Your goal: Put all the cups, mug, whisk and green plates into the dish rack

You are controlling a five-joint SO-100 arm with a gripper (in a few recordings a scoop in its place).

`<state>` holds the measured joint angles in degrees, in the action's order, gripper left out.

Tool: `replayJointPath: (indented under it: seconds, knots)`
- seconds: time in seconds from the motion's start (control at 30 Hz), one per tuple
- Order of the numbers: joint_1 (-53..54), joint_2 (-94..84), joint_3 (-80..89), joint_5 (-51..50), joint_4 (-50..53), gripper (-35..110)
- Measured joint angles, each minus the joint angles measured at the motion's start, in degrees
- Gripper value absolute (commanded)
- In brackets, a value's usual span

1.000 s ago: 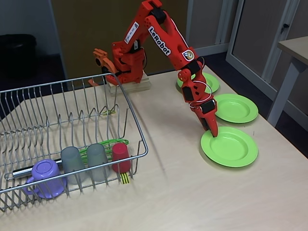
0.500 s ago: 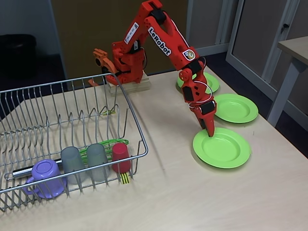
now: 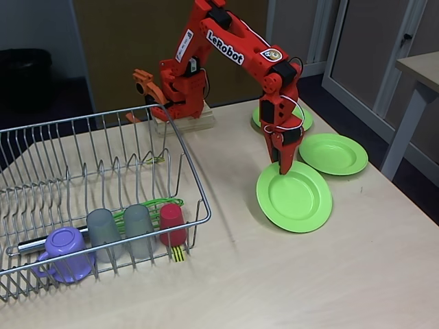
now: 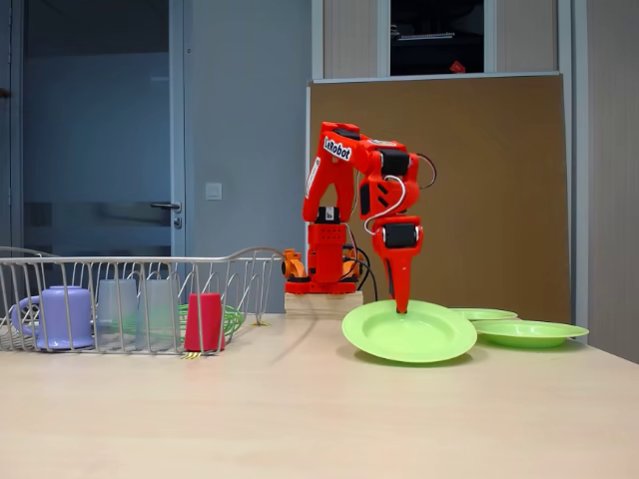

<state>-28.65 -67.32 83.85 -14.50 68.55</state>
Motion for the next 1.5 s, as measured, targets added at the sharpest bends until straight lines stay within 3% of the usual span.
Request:
replayJointPath:
  seconds: [1.03, 1.5]
  knots:
    - [-0.3, 2.9, -30.7, 4.8, 25.2, 0]
    - [4.6, 5.8, -44.2, 13.7, 27.8, 0]
